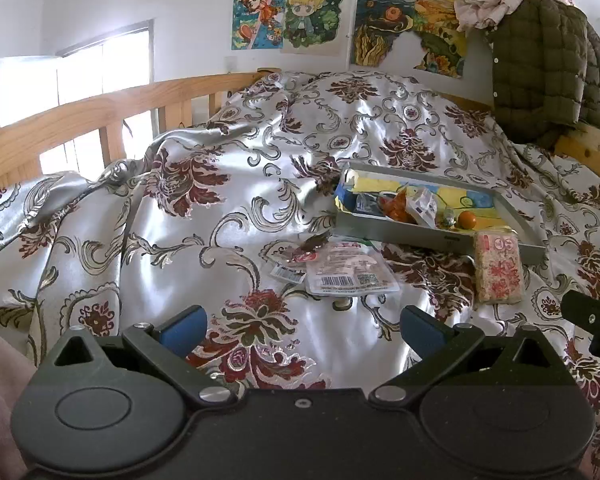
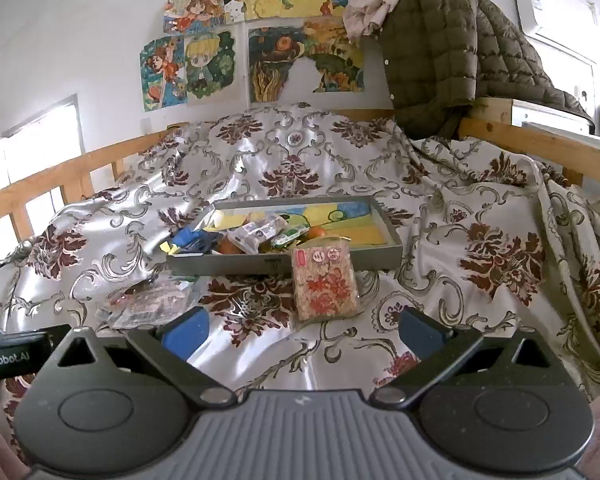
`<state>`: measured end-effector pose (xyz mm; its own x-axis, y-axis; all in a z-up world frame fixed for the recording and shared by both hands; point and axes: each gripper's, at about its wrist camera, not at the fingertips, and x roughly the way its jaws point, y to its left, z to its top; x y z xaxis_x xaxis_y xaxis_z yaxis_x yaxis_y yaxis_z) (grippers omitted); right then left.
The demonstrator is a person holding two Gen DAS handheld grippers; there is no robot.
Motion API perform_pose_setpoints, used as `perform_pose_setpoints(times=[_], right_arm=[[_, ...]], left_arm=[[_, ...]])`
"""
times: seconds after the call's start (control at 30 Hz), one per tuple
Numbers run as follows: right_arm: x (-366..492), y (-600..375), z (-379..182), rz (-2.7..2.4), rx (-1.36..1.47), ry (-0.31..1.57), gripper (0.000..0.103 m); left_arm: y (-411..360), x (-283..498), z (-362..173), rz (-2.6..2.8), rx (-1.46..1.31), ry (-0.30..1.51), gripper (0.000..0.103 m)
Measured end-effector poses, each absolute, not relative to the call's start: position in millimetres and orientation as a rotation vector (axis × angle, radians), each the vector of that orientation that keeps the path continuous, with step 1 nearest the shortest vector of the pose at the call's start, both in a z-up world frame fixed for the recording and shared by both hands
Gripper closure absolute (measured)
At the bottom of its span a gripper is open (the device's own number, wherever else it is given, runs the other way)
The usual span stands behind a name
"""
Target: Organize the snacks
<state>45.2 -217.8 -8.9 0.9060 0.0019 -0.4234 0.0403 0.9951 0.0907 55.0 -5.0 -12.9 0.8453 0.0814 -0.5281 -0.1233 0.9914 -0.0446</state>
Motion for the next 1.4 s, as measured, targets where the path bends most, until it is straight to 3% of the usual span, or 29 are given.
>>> perform_pose_setpoints(times=[0.77,1.4], right_arm=[[64.0,-236.4,-7.8,0.027,0.203,0.512,0.0],[130.3,-260.2,-1.4,0.032,0.104,0.524,0.0]], left_arm=[[5.1,83.3,-17.4,0.142,-0.154,0.651,0.001],[0.1,133.7,-25.3,0.16,-0.096,0.685,0.001]])
